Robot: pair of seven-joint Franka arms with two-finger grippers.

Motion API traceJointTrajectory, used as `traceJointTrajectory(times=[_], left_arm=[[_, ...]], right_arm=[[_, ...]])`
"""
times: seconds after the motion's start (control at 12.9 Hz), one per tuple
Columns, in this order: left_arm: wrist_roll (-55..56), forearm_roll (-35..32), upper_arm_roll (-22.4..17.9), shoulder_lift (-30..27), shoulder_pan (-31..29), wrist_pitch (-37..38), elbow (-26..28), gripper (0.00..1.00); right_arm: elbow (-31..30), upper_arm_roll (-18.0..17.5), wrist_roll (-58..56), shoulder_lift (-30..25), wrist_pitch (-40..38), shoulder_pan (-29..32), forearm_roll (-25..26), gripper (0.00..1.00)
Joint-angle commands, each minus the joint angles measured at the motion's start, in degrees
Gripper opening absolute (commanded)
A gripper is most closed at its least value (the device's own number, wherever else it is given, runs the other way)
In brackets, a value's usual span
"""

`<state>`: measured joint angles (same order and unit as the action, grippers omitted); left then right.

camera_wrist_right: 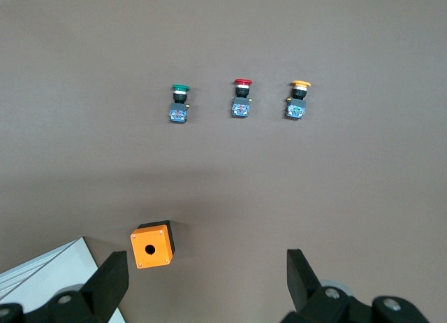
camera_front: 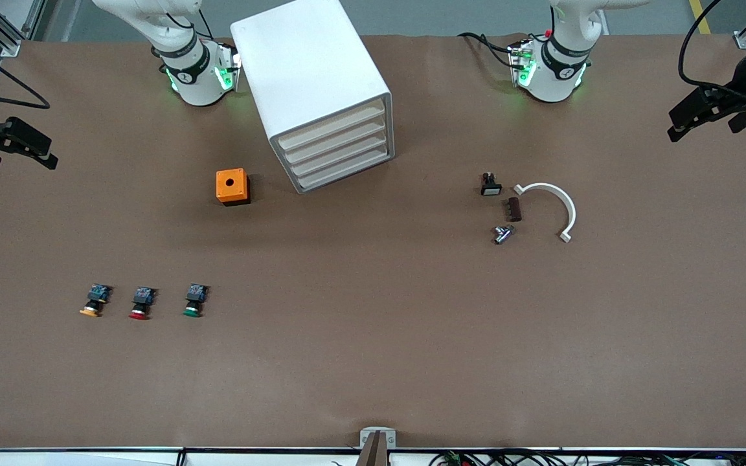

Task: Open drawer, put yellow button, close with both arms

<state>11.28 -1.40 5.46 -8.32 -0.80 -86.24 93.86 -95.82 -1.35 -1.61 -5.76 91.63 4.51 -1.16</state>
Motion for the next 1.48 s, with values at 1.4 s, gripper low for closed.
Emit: traceJointTrajectory(times=[1.4], left_arm=[[42.99,1.58,7.9,27.63,7.29,-5.52,-9.11,1.0]], right_arm=[[-1.47,-0.23,-0.32,-1.45,1.27,-0.11,-0.34,1.0]])
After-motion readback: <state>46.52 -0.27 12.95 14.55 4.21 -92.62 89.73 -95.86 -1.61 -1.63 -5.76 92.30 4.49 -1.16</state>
